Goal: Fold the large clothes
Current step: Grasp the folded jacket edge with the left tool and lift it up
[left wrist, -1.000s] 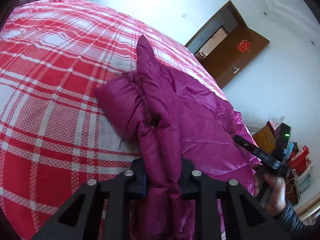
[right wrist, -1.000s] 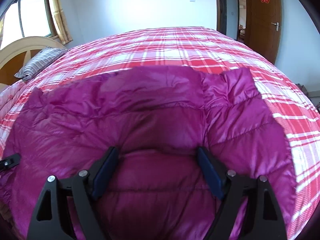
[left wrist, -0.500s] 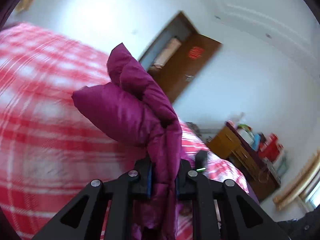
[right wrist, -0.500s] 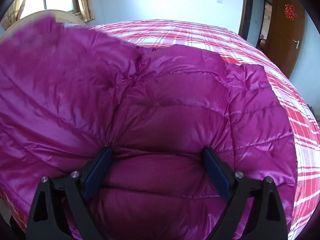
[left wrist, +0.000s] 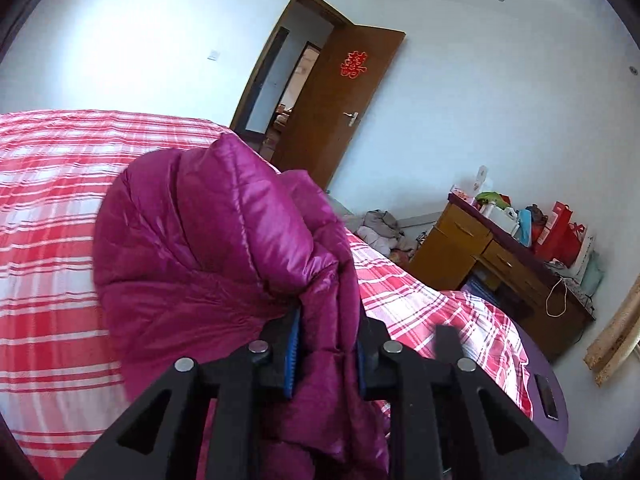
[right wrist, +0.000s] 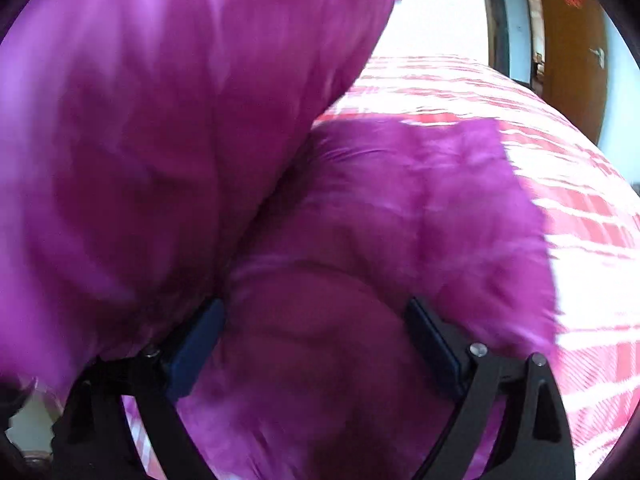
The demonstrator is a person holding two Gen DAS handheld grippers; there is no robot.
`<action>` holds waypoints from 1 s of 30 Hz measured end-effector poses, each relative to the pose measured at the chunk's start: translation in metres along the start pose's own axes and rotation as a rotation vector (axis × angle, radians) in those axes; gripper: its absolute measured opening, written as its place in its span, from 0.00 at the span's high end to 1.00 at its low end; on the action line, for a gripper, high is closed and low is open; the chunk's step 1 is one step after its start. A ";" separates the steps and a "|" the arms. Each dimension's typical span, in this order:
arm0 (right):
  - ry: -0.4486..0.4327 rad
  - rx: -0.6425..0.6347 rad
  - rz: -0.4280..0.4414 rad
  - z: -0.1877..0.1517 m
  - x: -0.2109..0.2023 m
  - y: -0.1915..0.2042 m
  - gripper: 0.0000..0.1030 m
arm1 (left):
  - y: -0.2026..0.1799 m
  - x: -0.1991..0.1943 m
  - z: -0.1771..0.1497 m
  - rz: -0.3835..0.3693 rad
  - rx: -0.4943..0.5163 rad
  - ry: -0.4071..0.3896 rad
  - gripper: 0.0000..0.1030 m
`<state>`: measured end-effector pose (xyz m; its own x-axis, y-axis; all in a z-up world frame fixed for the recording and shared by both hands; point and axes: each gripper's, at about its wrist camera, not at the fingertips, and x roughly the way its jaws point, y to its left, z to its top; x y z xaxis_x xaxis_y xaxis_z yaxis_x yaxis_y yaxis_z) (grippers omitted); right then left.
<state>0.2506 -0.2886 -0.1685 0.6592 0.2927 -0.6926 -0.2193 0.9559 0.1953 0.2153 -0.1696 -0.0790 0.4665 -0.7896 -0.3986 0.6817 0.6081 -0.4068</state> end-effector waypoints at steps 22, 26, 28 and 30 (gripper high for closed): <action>-0.027 0.361 0.289 0.066 -0.016 -0.123 0.78 | -0.071 -0.002 -0.067 0.172 0.458 -0.037 0.34; -0.035 0.348 0.244 0.059 -0.027 -0.119 0.81 | -0.038 -0.030 -0.057 0.279 0.425 -0.120 0.11; -0.035 0.336 0.213 0.060 -0.030 -0.119 0.81 | -0.003 -0.014 -0.052 0.378 0.379 -0.080 0.11; -0.036 0.328 0.169 0.061 -0.033 -0.119 0.82 | 0.017 0.005 -0.054 0.404 0.326 -0.020 0.11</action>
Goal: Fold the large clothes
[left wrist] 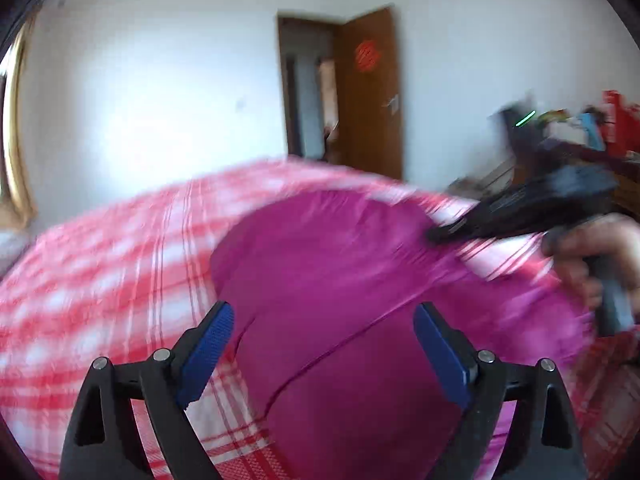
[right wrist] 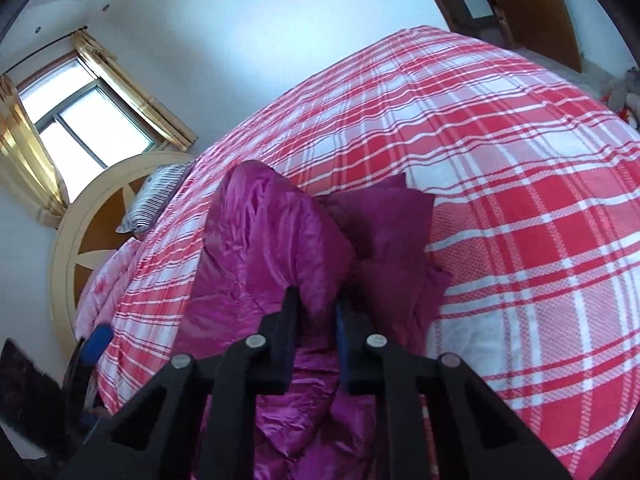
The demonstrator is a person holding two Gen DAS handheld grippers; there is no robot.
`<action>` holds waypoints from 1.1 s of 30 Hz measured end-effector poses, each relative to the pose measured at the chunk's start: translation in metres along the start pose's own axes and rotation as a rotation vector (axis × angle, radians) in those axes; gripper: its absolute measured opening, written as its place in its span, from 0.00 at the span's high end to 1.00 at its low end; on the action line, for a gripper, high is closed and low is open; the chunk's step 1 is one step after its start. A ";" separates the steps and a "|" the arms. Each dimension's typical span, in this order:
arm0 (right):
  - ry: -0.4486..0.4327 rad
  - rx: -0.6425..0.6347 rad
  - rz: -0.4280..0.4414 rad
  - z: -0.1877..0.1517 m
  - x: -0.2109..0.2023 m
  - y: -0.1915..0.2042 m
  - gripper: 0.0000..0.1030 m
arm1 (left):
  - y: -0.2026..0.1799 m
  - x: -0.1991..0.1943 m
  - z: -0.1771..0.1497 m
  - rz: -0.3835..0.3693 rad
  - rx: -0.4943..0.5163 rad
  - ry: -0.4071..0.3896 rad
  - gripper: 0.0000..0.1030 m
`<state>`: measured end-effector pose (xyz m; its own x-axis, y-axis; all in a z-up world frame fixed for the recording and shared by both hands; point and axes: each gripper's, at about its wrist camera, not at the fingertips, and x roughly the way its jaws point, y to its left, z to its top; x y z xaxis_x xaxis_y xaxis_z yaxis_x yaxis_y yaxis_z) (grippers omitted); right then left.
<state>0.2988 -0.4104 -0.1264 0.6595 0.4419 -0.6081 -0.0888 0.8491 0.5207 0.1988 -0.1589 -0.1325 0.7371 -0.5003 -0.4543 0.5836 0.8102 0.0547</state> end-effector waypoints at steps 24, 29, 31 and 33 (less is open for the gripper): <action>-0.302 0.141 0.010 0.027 0.004 0.032 0.39 | 0.018 0.008 0.021 0.094 -0.140 -0.019 0.11; -0.271 0.106 -0.167 0.012 0.023 0.009 0.40 | 0.017 0.035 0.077 0.149 -0.208 -0.011 0.11; -0.281 0.101 -0.186 0.009 0.027 0.007 0.40 | 0.005 0.060 0.088 0.271 -0.161 0.026 0.11; -0.299 0.088 -0.207 0.007 0.027 0.006 0.40 | 0.000 0.085 0.087 0.357 -0.144 0.086 0.11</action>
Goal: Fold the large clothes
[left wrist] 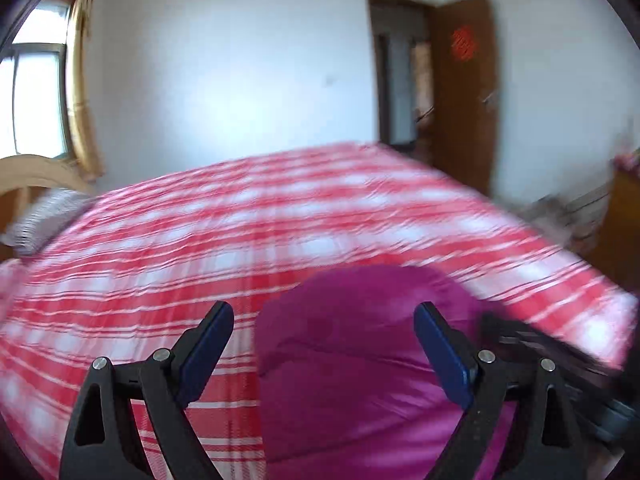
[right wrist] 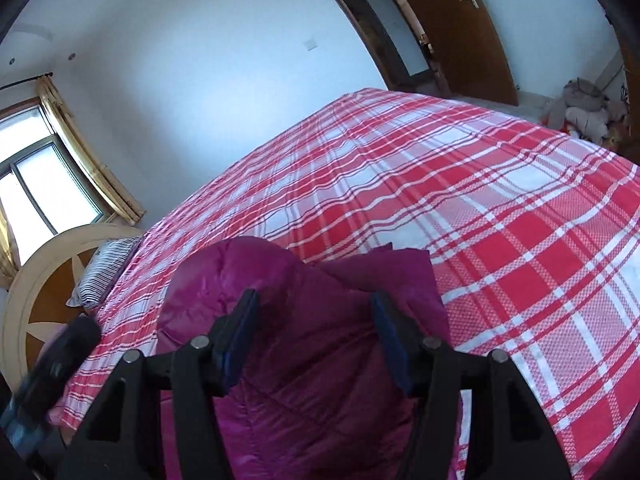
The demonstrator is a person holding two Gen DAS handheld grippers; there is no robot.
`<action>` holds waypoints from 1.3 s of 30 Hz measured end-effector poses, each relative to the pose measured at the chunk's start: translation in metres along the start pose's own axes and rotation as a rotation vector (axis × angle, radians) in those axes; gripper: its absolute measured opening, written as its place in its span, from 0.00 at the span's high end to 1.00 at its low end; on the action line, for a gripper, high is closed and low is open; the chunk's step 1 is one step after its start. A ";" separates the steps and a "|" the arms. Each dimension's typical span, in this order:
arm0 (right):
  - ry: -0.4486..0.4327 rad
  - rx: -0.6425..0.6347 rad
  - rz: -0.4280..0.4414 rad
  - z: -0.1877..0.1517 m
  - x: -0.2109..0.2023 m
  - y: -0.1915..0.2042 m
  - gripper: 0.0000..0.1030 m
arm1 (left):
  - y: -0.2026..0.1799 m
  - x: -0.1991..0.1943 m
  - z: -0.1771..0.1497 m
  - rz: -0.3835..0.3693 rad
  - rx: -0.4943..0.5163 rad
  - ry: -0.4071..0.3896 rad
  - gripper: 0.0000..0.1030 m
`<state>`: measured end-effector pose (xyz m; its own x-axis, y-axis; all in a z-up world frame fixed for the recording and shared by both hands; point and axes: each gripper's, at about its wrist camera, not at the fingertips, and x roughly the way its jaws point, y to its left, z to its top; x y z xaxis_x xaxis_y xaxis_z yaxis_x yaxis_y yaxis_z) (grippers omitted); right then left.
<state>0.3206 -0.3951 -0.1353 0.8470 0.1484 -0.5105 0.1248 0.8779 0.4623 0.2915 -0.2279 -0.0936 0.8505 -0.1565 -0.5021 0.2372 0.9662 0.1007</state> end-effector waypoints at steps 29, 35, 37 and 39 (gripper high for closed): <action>0.108 0.154 -0.052 -0.018 0.028 -0.054 0.30 | -0.008 0.099 -0.044 -0.023 -0.076 0.299 0.01; 0.131 0.138 -0.080 -0.018 0.032 -0.052 0.30 | -0.009 0.103 -0.045 -0.022 -0.070 0.319 0.01; 0.141 0.134 -0.081 -0.019 0.033 -0.051 0.30 | -0.010 0.104 -0.046 -0.018 -0.066 0.322 0.01; 0.146 0.129 -0.090 -0.019 0.034 -0.050 0.30 | -0.010 0.105 -0.046 -0.018 -0.064 0.326 0.01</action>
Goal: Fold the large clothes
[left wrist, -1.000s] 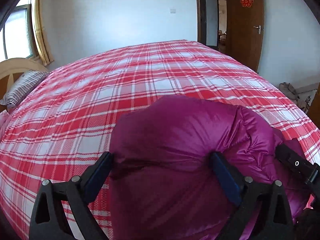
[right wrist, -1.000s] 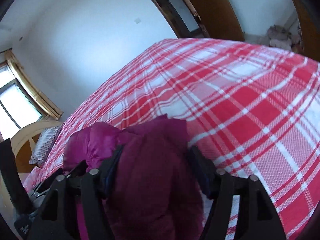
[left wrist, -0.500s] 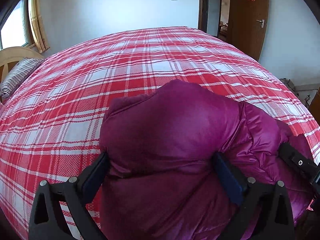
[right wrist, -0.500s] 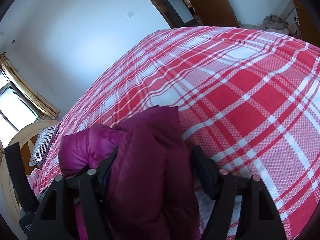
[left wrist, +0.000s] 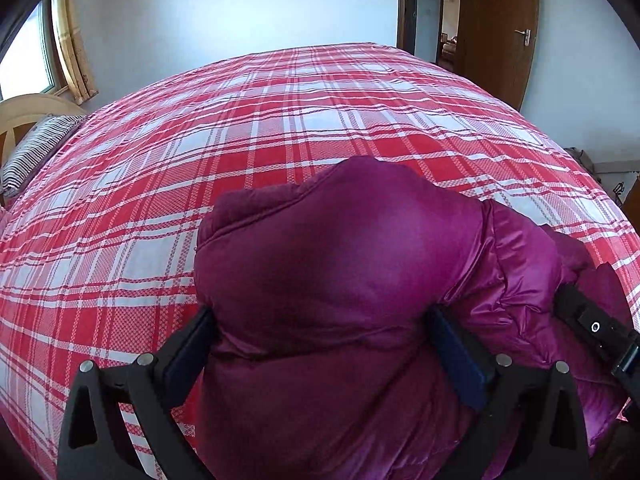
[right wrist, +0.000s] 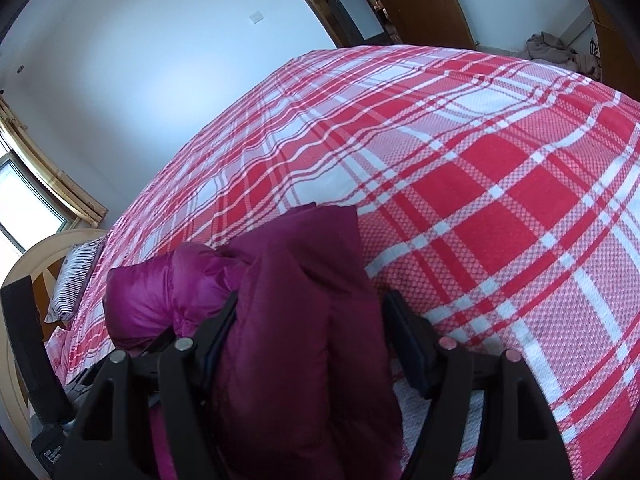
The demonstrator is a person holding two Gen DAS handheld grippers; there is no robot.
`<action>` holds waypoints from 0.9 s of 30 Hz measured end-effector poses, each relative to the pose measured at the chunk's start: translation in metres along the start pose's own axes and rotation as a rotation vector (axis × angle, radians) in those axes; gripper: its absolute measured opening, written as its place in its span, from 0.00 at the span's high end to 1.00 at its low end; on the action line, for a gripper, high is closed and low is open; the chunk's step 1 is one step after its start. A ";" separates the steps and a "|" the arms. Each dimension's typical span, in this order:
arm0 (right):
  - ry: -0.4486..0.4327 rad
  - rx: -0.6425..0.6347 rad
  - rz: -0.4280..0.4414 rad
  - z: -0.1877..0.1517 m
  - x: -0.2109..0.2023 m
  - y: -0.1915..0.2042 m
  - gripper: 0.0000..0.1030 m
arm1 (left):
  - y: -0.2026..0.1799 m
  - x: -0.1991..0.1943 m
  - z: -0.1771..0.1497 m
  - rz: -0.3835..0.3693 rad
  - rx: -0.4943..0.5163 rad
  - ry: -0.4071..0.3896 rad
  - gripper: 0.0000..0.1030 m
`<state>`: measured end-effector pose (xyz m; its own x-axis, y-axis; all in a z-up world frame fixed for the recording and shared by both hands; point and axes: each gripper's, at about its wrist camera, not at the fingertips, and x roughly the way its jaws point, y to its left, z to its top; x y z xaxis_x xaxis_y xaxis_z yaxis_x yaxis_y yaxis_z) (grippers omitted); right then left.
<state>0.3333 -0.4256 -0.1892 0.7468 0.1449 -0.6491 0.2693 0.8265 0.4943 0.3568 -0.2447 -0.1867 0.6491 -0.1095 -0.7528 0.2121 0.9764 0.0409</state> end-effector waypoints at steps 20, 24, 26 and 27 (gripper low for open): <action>0.014 -0.021 -0.031 0.001 0.005 0.004 0.30 | 0.000 0.003 -0.001 -0.011 -0.004 0.007 0.01; 0.016 -0.021 -0.028 0.001 0.005 0.003 0.29 | 0.000 0.004 0.000 -0.010 -0.003 0.008 0.00; 0.016 -0.020 -0.028 0.001 0.006 0.003 0.29 | -0.002 0.004 0.000 -0.006 0.004 0.009 0.00; 0.017 -0.019 -0.026 0.001 0.006 0.003 0.29 | -0.002 0.005 0.000 -0.007 0.003 0.010 0.00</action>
<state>0.3392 -0.4223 -0.1911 0.7294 0.1319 -0.6712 0.2769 0.8403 0.4661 0.3595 -0.2473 -0.1902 0.6402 -0.1148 -0.7596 0.2194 0.9749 0.0375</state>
